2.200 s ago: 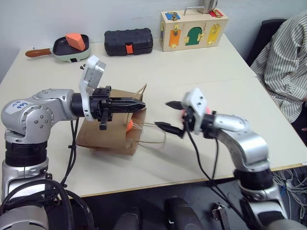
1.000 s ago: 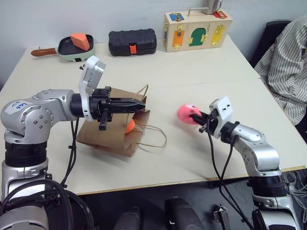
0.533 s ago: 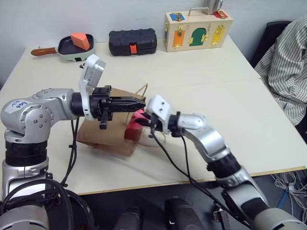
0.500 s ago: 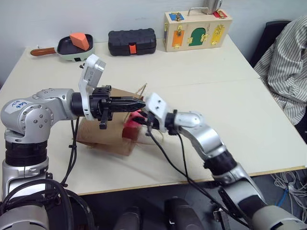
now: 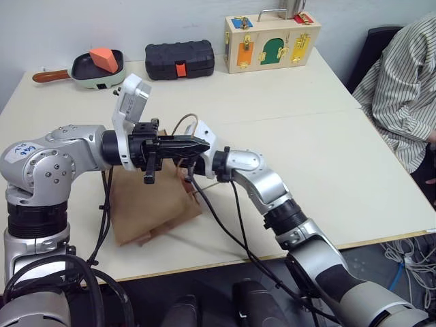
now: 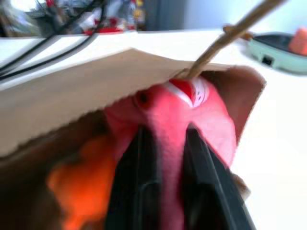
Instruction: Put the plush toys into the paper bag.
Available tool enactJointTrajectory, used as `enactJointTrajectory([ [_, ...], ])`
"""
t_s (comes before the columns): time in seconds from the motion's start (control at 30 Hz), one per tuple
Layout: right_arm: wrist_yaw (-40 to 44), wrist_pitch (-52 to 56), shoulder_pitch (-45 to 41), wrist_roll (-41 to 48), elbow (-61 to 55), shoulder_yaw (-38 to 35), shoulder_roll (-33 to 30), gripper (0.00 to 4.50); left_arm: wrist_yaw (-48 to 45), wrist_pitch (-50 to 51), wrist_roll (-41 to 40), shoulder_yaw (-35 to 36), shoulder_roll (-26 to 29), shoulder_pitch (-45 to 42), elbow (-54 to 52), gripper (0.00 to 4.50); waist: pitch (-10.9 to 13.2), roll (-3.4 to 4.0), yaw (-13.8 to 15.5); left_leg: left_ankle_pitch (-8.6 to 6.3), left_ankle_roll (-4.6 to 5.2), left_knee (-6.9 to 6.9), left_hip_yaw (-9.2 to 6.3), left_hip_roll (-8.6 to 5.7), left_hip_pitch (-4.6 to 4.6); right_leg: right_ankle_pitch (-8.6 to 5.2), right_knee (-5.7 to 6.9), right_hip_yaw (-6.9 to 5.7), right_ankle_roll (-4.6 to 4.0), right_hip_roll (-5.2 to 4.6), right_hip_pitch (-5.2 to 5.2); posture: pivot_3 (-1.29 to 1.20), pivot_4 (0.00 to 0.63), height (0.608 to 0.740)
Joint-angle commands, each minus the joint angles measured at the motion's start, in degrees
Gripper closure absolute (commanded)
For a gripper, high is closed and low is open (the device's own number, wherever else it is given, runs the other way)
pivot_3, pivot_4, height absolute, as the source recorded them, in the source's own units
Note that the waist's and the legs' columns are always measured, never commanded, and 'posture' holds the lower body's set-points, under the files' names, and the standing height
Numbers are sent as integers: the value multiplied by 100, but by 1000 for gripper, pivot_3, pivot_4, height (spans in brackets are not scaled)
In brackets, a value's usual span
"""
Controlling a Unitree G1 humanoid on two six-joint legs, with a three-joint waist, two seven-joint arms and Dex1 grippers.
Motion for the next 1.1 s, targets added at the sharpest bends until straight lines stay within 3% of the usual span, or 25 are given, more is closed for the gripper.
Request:
enactJointTrajectory([
  [0.03,775,274,222,467,-906,18,-314,4424,24,-19,-70,150,97,57,-137,4500,0,0,26,0,0,-1,0,0,0,0,-2,1,0,0,0,0,150,740],
  [0.17,1163,573,351,737,-1327,31,-513,4424,-36,-40,-84,125,151,71,-108,4500,0,0,14,0,0,1,2,0,-2,0,-6,2,0,2,0,0,150,740],
  [0.4,628,131,40,320,-417,104,224,4424,-99,-65,-74,44,94,-3,-31,4500,0,0,15,0,0,0,5,2,0,0,-6,3,0,4,-1,0,150,740],
  [0.63,1033,-517,264,-359,49,840,244,4424,-178,-85,-4,51,99,3,-16,4500,-2,-3,27,0,0,1,0,-1,1,1,-6,0,-1,0,1,0,150,740],
  [0.77,1224,-481,354,-431,-19,991,112,3082,-206,-110,11,56,114,47,-21,4500,-2,-3,18,0,0,-2,1,-1,0,1,-5,0,-1,1,-2,0,150,740],
  [1.03,1135,-132,329,-260,-539,586,-135,261,-233,-141,20,59,130,109,-34,4500,-2,-3,30,0,0,4,1,-1,0,1,-5,0,-2,0,0,0,150,740],
  [1.1,1224,130,371,-111,-974,450,-368,53,-255,-155,26,59,137,128,-32,4500,-2,-3,43,0,0,4,1,-1,0,1,-6,0,-2,0,0,0,150,740],
])
